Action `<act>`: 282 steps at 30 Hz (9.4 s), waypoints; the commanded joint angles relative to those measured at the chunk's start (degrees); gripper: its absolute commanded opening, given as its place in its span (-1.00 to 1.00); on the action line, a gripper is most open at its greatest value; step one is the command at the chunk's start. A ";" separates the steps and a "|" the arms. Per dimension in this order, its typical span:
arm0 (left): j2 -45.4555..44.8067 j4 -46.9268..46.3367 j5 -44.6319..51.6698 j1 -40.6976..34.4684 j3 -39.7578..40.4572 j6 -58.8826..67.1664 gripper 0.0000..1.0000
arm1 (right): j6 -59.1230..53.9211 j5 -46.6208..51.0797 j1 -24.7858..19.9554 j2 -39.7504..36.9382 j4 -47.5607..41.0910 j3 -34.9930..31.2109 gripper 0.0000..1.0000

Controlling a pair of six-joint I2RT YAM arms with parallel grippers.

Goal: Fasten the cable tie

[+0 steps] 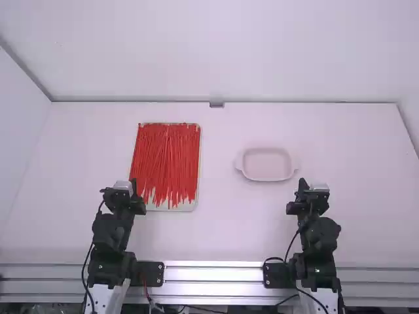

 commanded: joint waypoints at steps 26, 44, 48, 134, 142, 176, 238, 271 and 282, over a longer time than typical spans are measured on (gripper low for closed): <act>18.69 -7.13 -0.55 -2.02 16.78 -0.16 -0.50 | 0.42 0.69 4.30 17.72 -6.24 15.11 -0.51; 45.60 -12.31 0.52 -4.61 32.74 -3.04 0.18 | 3.84 -0.07 10.01 42.19 -12.80 29.72 0.17; 51.99 -14.43 3.08 -5.24 37.35 -2.78 0.35 | 4.34 -1.00 12.90 48.15 -15.52 33.93 0.33; 101.00 -6.25 11.06 -3.26 63.01 -8.11 0.99 | 3.67 -26.80 18.01 71.34 -16.28 50.40 0.97; 104.41 -0.02 12.98 -3.98 62.58 -9.20 0.93 | 3.17 -26.64 17.68 71.84 -17.53 50.40 0.97; 121.35 -3.32 13.00 -6.12 79.58 -9.60 0.04 | 2.75 -23.58 17.64 72.26 -18.18 50.40 0.98; 122.75 -2.95 12.50 -6.67 79.52 -11.06 -0.57 | 2.32 -23.56 17.42 72.26 -18.78 50.40 0.97; 122.81 -10.84 0.66 -8.87 83.62 -10.45 -0.53 | 1.68 -23.58 17.25 72.26 -19.26 50.40 0.97; 122.86 -9.97 0.79 -9.55 83.38 -9.55 -0.53 | 1.68 -23.58 17.46 72.26 -19.26 50.38 0.98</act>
